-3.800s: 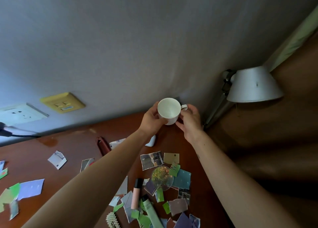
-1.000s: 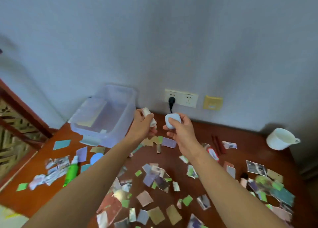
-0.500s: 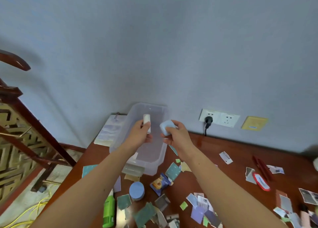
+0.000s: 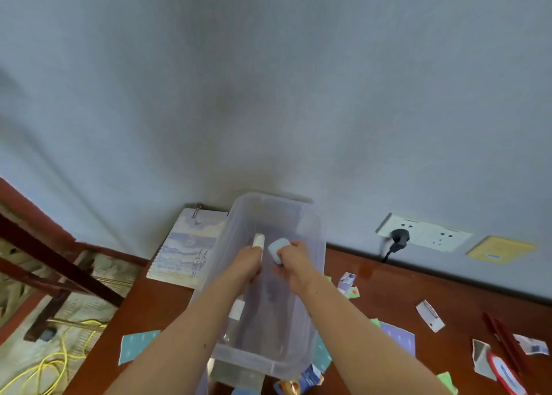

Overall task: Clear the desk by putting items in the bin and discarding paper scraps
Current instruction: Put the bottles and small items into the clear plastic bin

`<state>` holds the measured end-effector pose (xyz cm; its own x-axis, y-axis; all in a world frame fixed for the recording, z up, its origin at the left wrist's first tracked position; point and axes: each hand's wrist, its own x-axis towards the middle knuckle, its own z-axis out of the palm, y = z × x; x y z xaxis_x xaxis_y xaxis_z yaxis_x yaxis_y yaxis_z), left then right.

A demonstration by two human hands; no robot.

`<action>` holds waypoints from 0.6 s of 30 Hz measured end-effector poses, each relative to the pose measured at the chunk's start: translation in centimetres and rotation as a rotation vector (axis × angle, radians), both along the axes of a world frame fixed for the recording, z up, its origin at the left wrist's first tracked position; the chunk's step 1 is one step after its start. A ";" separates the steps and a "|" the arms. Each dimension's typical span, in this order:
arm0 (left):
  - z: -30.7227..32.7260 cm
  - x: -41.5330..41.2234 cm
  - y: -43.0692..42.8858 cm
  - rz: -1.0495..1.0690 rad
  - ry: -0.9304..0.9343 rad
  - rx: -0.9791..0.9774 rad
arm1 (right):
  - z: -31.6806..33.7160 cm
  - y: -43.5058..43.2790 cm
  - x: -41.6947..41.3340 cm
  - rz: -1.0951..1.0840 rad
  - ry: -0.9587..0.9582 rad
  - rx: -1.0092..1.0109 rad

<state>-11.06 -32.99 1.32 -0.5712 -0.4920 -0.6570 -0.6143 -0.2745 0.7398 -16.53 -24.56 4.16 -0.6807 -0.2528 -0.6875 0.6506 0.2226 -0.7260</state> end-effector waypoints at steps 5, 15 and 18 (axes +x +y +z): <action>-3.8 -2.1 -1.3 0.045 0.002 -0.017 | -7.7 -3.4 -2.4 -0.079 0.021 0.096; -6.4 -4.2 -1.3 0.097 -0.022 -0.184 | -8.8 -4.9 -3.6 -0.169 0.045 0.173; -6.9 -4.6 -1.2 0.052 -0.050 -0.178 | -9.2 -5.3 -3.5 -0.174 0.064 0.182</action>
